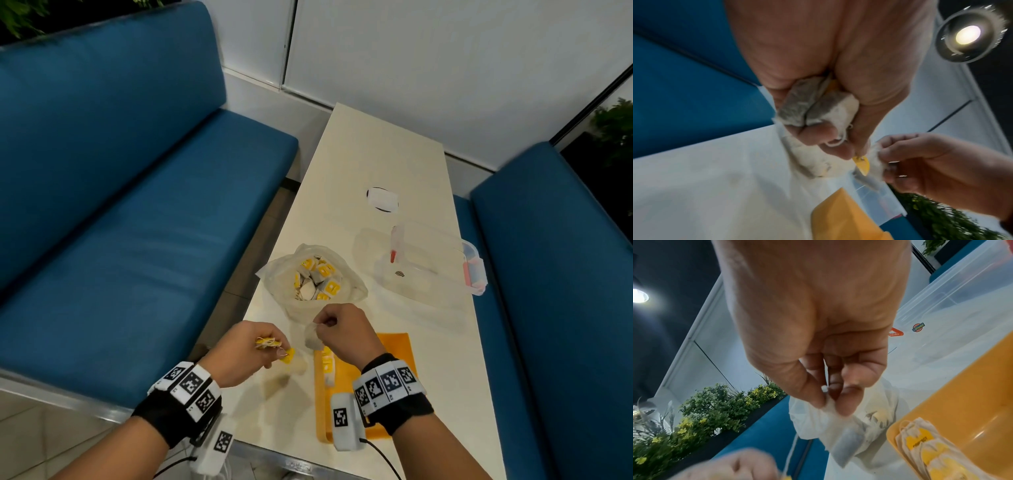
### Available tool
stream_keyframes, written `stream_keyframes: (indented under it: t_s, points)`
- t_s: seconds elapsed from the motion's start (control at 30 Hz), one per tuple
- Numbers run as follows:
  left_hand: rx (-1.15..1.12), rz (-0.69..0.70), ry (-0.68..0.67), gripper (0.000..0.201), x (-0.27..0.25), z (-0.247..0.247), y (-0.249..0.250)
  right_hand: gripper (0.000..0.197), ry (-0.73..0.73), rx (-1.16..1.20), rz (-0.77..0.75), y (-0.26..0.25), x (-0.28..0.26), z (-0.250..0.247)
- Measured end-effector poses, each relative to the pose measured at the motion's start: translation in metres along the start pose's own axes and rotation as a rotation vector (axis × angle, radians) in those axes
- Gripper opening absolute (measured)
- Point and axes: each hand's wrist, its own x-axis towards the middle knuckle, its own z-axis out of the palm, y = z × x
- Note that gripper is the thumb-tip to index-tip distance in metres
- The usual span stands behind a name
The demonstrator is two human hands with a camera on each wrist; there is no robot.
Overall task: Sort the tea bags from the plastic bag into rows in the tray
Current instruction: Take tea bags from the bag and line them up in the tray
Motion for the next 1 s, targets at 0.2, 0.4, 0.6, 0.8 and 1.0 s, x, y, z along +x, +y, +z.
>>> stream_keyframes:
  t_s: [0.2, 0.4, 0.6, 0.8, 1.0]
  points:
    - [0.003, 0.064, 0.030, 0.018, 0.008, 0.007, 0.024, 0.009, -0.039, 0.062, -0.037, 0.003, -0.001, 0.006]
    - [-0.030, 0.100, 0.067, 0.023, 0.017, 0.011, 0.024, 0.006, -0.072, 0.263, -0.001, 0.008, -0.004, 0.003]
    - [-0.154, 0.099, 0.128, 0.024, 0.022, 0.016, 0.025, 0.002, -0.052, 0.516, 0.000, 0.011, -0.008, 0.000]
    - [-0.201, 0.097, 0.180, 0.024, 0.026, 0.017, 0.029, 0.009, -0.068, 0.591, 0.014, 0.015, -0.006, 0.003]
    - [-0.341, 0.073, 0.164, 0.012, 0.026, 0.016, 0.033, 0.010, -0.066, 0.529, -0.012, 0.015, -0.003, -0.003]
